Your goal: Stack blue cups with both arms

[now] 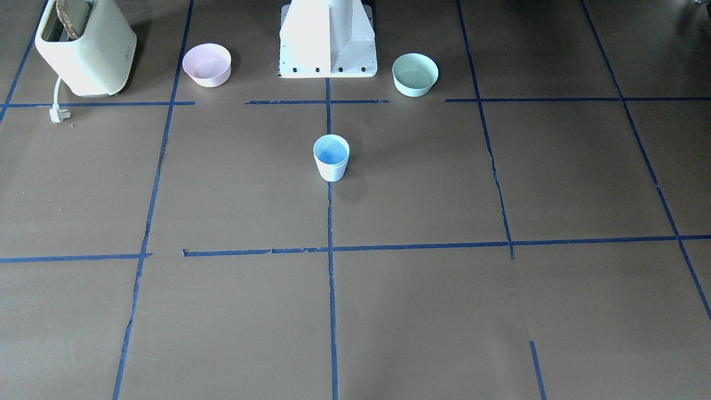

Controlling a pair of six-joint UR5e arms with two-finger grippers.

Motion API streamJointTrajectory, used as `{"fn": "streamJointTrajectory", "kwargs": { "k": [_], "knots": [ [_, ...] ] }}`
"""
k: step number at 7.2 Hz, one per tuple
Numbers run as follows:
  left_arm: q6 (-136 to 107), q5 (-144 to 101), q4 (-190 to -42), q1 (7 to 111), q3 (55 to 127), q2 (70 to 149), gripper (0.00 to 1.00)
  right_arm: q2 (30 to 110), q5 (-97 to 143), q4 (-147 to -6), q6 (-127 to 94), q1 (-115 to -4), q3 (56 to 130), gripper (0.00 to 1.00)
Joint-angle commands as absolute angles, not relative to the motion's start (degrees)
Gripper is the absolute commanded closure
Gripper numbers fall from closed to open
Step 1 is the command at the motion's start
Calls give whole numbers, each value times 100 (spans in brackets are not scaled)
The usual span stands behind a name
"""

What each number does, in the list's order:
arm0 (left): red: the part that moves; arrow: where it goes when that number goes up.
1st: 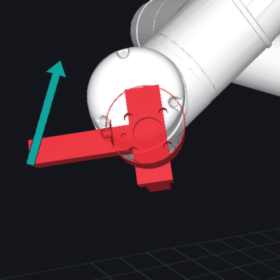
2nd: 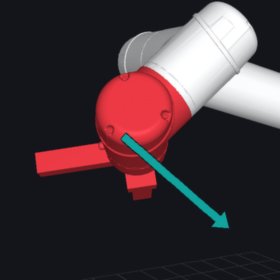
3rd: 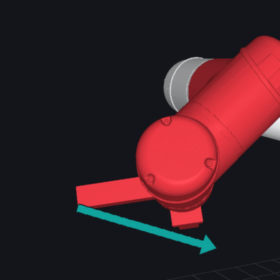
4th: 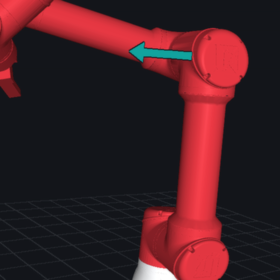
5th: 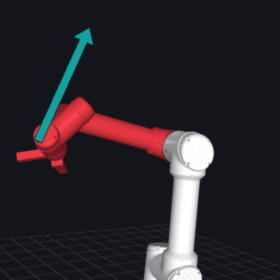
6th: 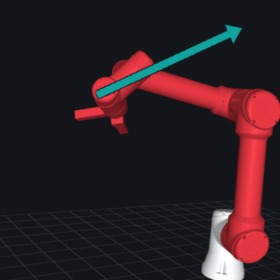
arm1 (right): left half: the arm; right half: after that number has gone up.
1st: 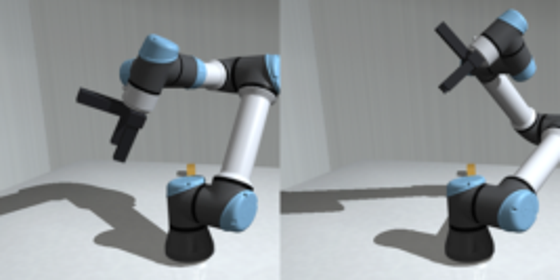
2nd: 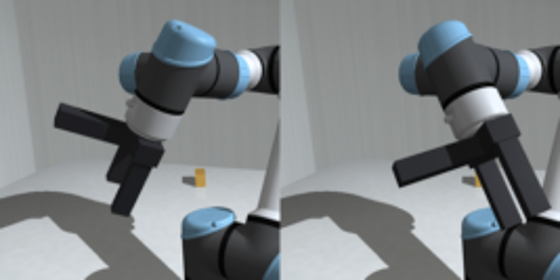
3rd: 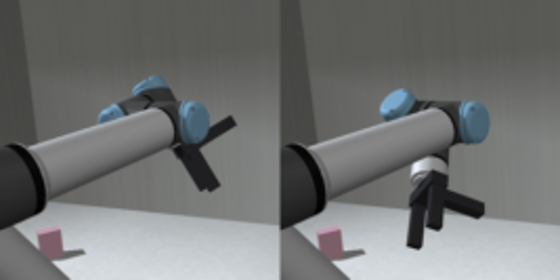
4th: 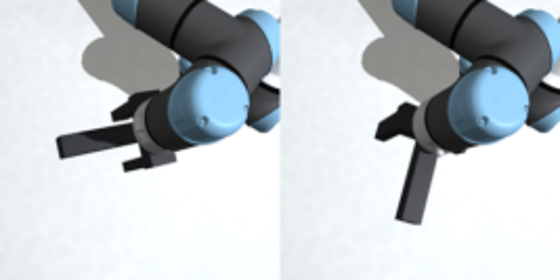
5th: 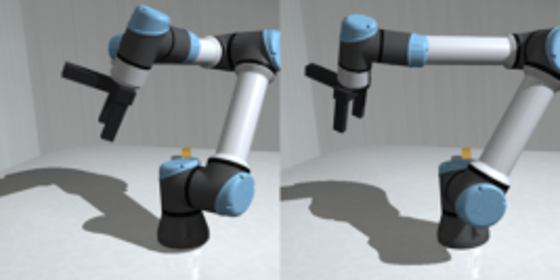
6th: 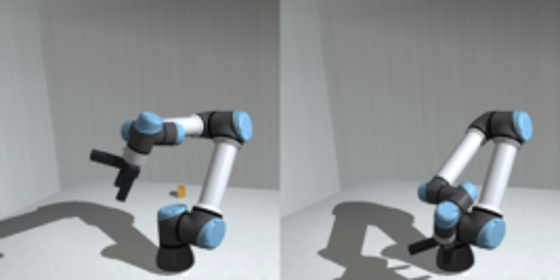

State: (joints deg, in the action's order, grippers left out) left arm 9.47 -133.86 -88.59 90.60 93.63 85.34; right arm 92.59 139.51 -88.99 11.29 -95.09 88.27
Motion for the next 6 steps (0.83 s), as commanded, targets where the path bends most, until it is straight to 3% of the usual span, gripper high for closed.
{"fn": "streamJointTrajectory", "kwargs": {
  "k": [1,6],
  "knots": [
    [932,-13386,-8859,9062,9360,8534,0,9159,13625,-8886,812,-9536,8868,0],
    [958,-13421,-8859,9062,9360,8508,0,9123,13720,-8903,518,-9527,8956,0]
  ]
}}
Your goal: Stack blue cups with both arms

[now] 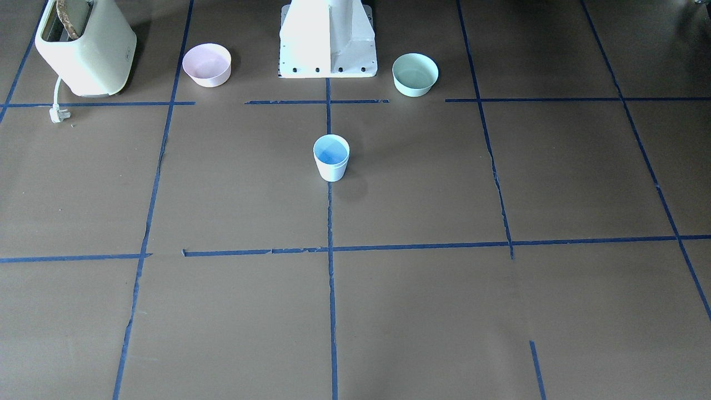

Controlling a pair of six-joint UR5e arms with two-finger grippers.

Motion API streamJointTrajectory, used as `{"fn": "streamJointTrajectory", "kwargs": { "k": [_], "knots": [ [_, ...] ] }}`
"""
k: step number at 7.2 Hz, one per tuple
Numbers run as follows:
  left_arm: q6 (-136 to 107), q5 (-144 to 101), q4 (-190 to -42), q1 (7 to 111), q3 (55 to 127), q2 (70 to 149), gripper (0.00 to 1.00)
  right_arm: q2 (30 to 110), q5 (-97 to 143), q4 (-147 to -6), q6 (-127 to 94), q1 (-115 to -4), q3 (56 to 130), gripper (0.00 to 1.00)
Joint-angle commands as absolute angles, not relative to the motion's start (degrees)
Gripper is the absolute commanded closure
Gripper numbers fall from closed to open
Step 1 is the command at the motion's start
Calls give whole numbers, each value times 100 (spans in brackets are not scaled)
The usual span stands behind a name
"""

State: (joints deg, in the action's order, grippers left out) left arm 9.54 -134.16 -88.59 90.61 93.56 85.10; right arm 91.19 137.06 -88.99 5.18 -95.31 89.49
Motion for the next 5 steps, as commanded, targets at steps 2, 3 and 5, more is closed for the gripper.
{"fn": "streamJointTrajectory", "kwargs": {
  "k": [2,3,5],
  "knots": [
    [967,-13421,-8859,9062,9360,8517,0,9123,13720,-8903,510,-9527,8965,0],
    [958,-13421,-8859,9062,9360,8517,0,9114,13720,-8903,510,-9527,8965,0],
    [958,-13421,-8859,9062,9352,8517,0,9114,13702,-8895,510,-9527,9000,0]
  ]
}}
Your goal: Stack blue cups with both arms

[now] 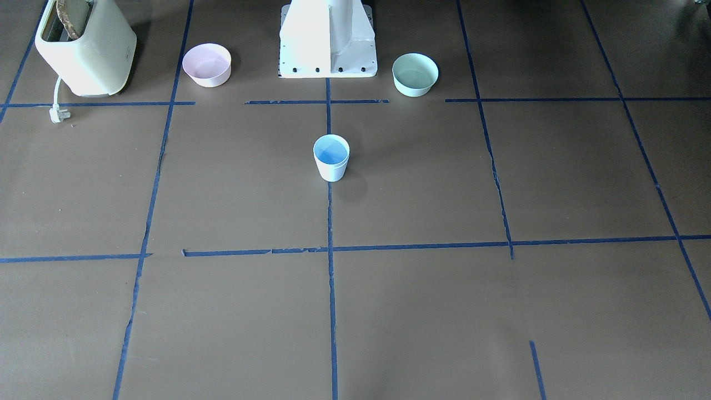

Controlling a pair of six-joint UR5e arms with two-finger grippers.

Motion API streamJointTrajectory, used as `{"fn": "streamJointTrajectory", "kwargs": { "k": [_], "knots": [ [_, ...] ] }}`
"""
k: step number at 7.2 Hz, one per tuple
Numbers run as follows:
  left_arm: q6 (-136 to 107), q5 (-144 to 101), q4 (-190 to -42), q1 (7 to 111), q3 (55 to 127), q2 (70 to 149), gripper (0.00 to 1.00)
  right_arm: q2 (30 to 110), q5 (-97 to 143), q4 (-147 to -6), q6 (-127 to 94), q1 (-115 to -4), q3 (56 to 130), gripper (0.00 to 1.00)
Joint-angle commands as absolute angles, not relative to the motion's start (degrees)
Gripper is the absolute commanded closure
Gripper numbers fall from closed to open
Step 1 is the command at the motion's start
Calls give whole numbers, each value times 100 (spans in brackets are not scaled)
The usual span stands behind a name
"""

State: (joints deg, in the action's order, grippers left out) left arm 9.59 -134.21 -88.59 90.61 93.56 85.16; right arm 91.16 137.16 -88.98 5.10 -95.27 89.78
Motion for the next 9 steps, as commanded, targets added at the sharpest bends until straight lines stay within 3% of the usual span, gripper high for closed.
{"fn": "streamJointTrajectory", "kwargs": {
  "k": [1,9],
  "knots": [
    [967,-13421,-8859,9062,9352,8517,0,9114,13685,-8895,518,-9527,9000,0],
    [404,-13421,-8859,9062,9431,8525,0,9105,13658,-8895,519,-9527,9000,0]
  ]
}}
